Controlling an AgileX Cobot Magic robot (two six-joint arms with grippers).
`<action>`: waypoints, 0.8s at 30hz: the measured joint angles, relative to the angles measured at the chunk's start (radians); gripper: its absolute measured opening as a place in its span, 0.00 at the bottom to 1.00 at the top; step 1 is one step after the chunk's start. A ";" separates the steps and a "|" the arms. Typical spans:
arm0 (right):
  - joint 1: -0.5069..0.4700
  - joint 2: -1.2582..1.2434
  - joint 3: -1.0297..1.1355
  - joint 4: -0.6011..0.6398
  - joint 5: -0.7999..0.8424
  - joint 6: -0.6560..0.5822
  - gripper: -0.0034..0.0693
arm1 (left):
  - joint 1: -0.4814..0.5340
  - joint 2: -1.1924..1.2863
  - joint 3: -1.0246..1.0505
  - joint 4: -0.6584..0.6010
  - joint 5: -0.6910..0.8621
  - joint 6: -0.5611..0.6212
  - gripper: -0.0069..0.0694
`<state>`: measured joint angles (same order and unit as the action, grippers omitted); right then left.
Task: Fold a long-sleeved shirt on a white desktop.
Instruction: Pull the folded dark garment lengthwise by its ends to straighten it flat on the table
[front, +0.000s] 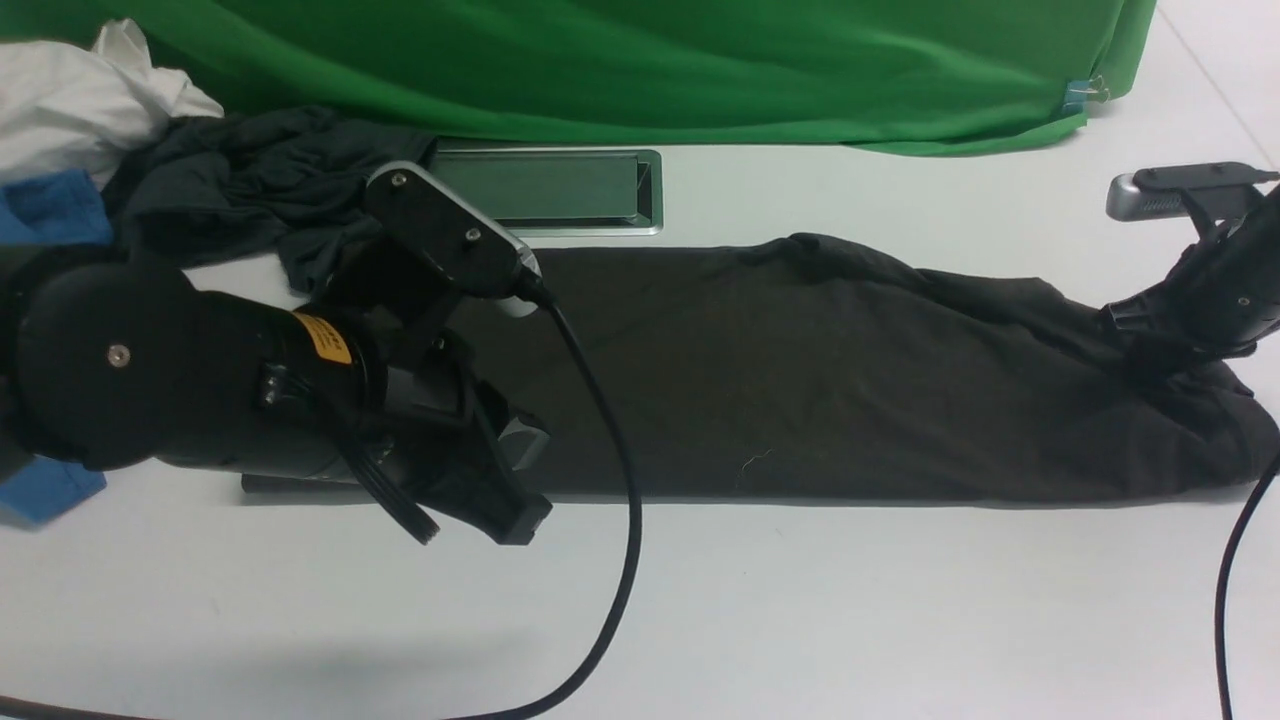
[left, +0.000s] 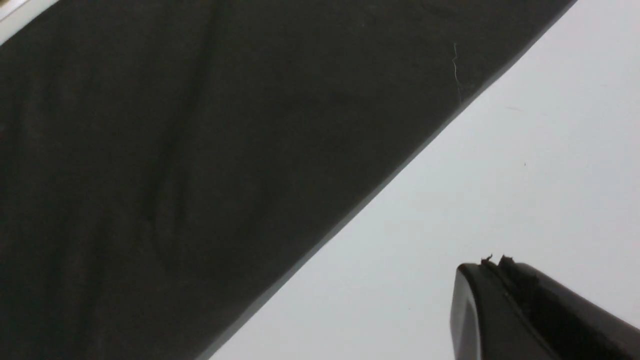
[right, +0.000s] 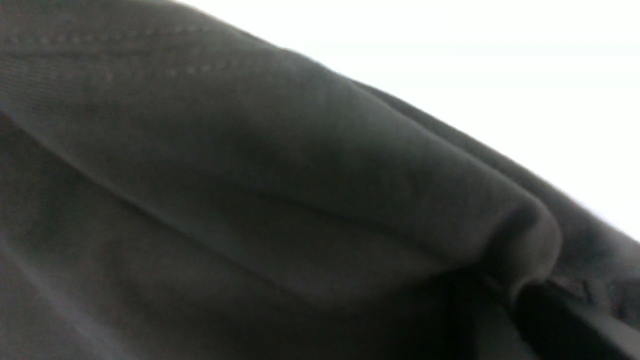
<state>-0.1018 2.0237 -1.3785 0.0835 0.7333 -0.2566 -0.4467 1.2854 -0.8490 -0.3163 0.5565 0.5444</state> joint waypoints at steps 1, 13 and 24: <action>0.000 -0.006 0.000 0.000 0.000 -0.001 0.11 | 0.000 0.000 0.000 0.000 -0.001 0.000 0.11; 0.000 -0.050 -0.019 -0.003 -0.035 -0.009 0.09 | 0.000 0.000 0.000 0.002 -0.004 0.000 0.11; 0.000 -0.048 -0.020 -0.013 -0.136 -0.006 0.27 | 0.000 0.000 0.001 0.003 -0.006 0.000 0.11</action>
<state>-0.1018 1.9755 -1.3982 0.0700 0.5970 -0.2626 -0.4467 1.2854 -0.8482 -0.3134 0.5501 0.5444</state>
